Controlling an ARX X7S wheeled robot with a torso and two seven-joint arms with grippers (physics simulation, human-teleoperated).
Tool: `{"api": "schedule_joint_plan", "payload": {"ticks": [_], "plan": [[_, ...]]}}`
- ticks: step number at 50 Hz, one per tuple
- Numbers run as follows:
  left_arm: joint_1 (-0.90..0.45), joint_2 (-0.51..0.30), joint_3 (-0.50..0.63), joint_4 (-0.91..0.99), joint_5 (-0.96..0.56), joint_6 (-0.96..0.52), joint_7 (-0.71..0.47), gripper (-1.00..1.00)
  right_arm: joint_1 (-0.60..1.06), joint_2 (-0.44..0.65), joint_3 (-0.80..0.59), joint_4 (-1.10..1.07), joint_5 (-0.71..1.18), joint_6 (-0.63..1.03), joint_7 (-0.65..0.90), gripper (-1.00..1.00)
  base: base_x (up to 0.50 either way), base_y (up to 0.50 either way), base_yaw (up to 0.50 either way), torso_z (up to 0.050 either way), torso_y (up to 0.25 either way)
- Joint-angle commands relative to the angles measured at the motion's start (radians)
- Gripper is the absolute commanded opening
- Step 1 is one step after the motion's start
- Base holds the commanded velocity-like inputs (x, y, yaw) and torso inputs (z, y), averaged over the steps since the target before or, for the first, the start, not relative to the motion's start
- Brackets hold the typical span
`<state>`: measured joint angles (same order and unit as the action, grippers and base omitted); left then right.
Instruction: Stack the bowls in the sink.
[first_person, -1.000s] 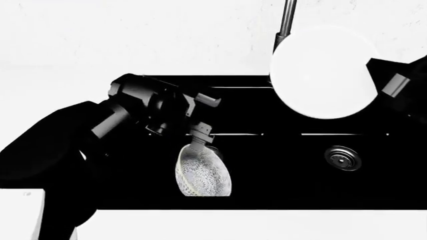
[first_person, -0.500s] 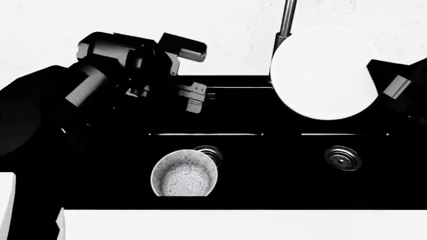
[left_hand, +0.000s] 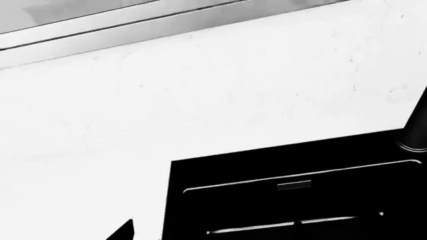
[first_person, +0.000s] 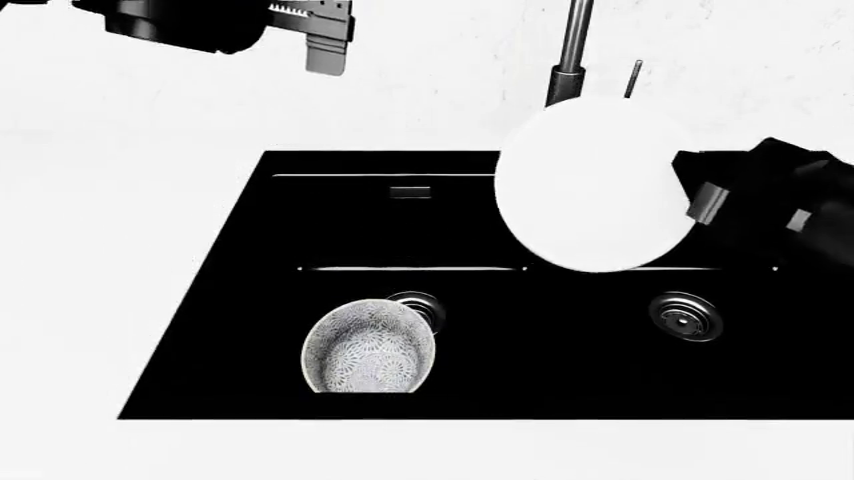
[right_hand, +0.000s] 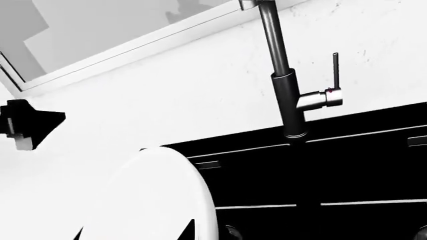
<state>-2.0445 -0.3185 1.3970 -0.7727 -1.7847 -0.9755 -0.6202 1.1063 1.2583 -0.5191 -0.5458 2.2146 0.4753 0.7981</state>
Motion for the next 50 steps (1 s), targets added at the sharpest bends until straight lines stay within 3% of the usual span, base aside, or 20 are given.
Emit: {"api": "schedule_joint_plan", "payload": {"ticks": [1,6,17,31,43,50], "plan": [[-0.056,-0.172,-0.079,0.304,-0.114,-0.016,-0.26,1.0,0.151,-0.153,-0.078,0.06,0.019,0.137,0.106,-1.0,0.0,0.0,0.0,0.0,0.0],[-0.041,-0.225,-0.1,0.398,-0.143,-0.004,-0.314,1.0,0.209,-0.247,-0.132,0.119,0.005,0.191,0.13,-1.0,0.0,0.0,0.0,0.0,0.0],[0.008,-0.263,-0.106,0.435,-0.12,0.031,-0.297,1.0,0.276,-0.407,-0.228,0.27,-0.063,0.272,0.105,-1.0,0.0,0.0,0.0,0.0,0.0],[0.026,-0.267,-0.105,0.422,-0.103,0.042,-0.275,1.0,0.27,-0.517,-0.331,0.39,-0.148,0.346,0.052,-1.0,0.0,0.0,0.0,0.0,0.001],[0.018,-0.338,-0.123,0.467,-0.116,0.053,-0.35,1.0,0.273,-0.59,-0.388,0.47,-0.224,0.389,-0.009,-1.0,0.0,0.0,0.0,0.0,0.0],[0.025,-0.337,-0.117,0.474,-0.106,0.05,-0.349,1.0,0.298,-0.643,-0.422,0.517,-0.24,0.419,-0.021,-1.0,0.0,0.0,0.0,0.0,0.0]]}}
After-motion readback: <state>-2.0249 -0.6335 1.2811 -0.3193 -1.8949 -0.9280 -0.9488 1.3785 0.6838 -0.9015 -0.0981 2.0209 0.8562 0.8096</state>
